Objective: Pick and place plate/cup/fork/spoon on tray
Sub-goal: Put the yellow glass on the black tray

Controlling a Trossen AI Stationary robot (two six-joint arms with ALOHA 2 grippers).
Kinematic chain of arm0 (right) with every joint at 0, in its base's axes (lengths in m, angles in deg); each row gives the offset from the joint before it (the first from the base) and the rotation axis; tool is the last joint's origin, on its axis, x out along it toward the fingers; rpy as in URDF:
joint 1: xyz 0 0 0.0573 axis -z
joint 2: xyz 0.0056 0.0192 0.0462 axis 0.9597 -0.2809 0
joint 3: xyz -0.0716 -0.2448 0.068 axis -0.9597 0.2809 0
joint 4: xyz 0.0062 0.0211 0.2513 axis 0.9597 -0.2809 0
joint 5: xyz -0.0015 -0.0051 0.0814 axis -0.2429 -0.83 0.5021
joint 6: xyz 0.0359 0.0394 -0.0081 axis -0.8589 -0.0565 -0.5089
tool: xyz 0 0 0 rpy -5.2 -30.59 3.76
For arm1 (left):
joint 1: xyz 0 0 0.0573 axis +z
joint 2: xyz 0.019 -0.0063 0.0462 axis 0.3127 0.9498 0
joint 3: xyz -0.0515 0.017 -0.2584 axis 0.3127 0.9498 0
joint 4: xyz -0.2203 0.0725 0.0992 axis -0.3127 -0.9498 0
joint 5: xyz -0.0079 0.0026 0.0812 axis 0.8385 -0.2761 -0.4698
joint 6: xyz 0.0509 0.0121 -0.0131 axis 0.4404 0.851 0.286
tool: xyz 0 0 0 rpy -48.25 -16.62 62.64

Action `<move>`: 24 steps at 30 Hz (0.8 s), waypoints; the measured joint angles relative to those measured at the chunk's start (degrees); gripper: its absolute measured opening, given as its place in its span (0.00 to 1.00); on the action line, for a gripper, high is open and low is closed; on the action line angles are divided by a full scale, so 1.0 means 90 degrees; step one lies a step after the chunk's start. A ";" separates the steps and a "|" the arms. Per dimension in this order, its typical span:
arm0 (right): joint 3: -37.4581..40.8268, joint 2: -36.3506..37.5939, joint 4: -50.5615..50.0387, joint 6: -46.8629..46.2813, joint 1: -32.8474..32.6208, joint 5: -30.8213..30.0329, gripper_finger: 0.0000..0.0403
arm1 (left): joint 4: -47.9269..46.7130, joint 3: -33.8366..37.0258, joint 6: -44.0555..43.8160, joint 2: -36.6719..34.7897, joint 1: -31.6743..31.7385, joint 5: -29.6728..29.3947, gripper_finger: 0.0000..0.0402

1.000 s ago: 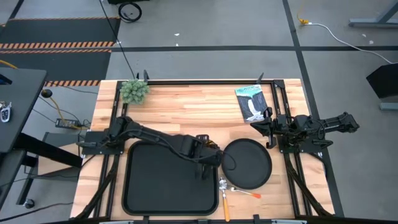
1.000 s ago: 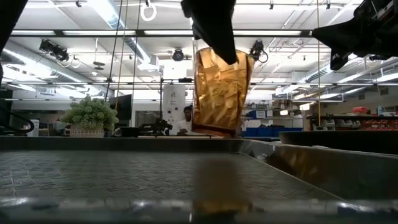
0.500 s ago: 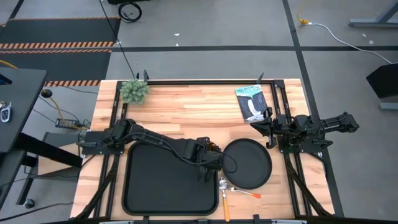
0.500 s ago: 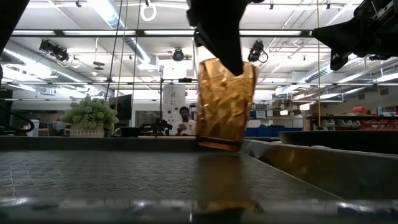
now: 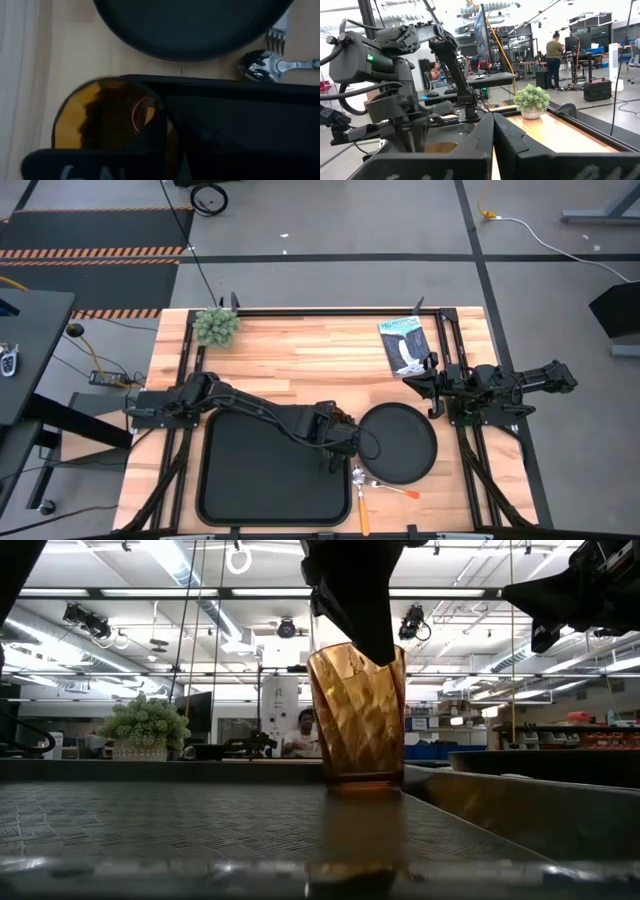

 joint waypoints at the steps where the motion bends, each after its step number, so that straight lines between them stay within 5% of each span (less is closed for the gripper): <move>1: 0.0000 0.0000 0.0000 0.0000 0.0000 0.0000 0.04 | -0.0010 -0.0001 0.0000 0.0010 0.0002 -0.0015 0.19; 24: 0.0000 0.0000 0.0000 0.0000 0.0000 0.0000 0.04 | -0.0036 0.0000 0.1218 0.0019 -0.0256 -0.0932 0.29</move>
